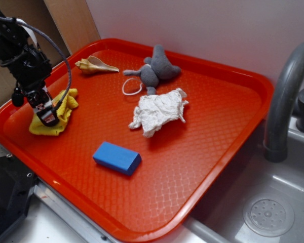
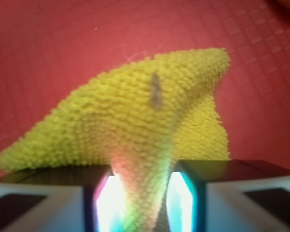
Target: Grab the yellow cloth.
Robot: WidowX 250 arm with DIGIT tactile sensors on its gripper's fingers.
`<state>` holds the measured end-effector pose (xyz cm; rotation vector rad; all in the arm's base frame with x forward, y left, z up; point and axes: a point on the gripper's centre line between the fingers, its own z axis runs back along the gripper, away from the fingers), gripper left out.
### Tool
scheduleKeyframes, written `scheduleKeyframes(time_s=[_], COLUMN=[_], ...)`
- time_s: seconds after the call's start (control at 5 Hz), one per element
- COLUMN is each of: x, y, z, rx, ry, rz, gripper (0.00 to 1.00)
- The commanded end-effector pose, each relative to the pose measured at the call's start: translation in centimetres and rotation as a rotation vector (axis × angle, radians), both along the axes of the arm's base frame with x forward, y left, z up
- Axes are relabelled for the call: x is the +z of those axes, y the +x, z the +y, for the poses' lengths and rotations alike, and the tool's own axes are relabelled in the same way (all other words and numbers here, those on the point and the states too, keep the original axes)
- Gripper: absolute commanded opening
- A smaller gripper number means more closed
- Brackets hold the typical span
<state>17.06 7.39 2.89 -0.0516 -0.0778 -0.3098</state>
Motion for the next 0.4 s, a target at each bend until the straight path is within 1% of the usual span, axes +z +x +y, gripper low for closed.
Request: scheduleKeyframes(time_s=[0.0,0.2], x=[0.37,0.33], y=[-0.42,-0.49], z=[-0.29,-0.3], rx=[-0.01,-0.001], ry=[0.024,0.025], rz=[-0.031,-0.042], gripper=[0.0,0.0])
